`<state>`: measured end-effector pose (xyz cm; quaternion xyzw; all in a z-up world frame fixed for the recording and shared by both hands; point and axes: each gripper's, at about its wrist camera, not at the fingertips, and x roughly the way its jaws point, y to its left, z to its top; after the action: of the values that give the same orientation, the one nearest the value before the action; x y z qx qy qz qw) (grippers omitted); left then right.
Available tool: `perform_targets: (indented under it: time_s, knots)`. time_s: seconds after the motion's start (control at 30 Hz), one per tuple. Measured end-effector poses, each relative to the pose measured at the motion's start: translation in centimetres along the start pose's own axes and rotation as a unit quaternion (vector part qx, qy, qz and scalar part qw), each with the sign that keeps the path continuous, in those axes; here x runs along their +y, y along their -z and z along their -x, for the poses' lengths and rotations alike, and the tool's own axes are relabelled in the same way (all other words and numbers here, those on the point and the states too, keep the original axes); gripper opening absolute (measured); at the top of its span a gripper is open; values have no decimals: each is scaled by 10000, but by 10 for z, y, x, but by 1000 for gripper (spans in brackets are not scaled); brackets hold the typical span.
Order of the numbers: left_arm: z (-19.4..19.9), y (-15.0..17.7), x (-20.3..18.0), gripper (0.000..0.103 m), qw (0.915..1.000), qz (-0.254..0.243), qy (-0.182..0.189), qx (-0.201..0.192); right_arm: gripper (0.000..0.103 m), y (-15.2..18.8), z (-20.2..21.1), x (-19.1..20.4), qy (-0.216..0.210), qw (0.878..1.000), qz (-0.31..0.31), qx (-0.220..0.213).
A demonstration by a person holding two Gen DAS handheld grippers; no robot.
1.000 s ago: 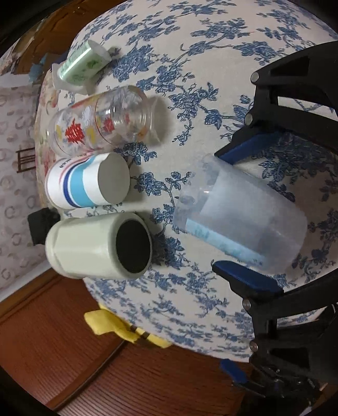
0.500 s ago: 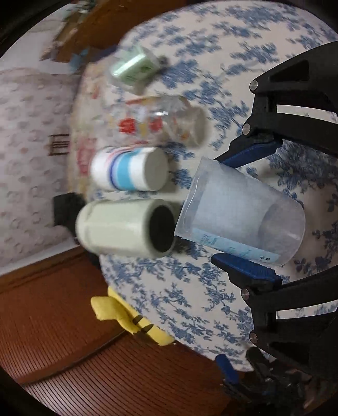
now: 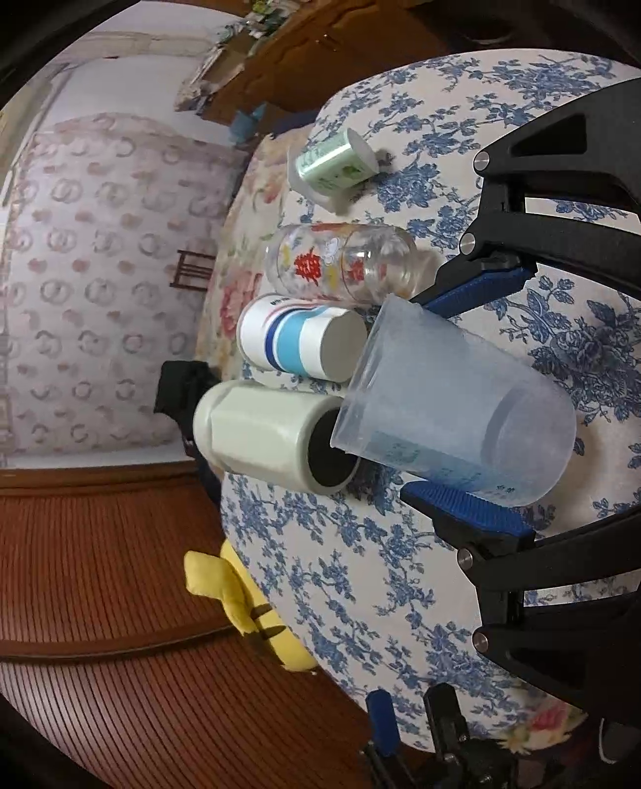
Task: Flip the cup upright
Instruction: 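Rotate the clear cup upright with the right tool and lower it onto the bedspread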
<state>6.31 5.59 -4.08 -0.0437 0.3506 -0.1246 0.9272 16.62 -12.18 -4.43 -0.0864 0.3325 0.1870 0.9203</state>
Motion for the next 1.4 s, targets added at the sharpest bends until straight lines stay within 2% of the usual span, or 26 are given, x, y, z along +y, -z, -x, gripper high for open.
perform_targets:
  time_s: [0.17, 0.2, 0.23, 0.47, 0.7, 1.07, 1.23, 1.4]
  knots:
    - [0, 1, 1, 66, 10000, 7, -13, -1, 68, 2, 1, 1, -46, 9999, 54, -121]
    - [0, 0, 2, 66, 10000, 7, -10, -1, 60, 3, 1, 2, -58, 9998, 112, -123]
    - [0, 1, 2, 66, 10000, 11, -10, -3, 58, 3, 1, 3, -88, 9998, 147, -95]
    - [1, 0, 2, 66, 10000, 1, -13, -23, 57, 4, 4, 5, -54, 9996, 237, -125]
    - [3, -5, -2, 66, 9999, -4, -75, -149, 57, -10, 4, 7, 6, 9991, 323, -270]
    - [5, -9, -5, 66, 9996, -33, -169, -239, 57, -12, -15, 11, -25, 9996, 268, -94]
    - [5, -10, -6, 66, 9994, -32, -177, -280, 58, -11, -18, 12, -22, 9995, 300, -49]
    - [7, -12, -10, 66, 9993, -57, -190, -315, 71, -9, -18, 10, -66, 9997, 229, 90]
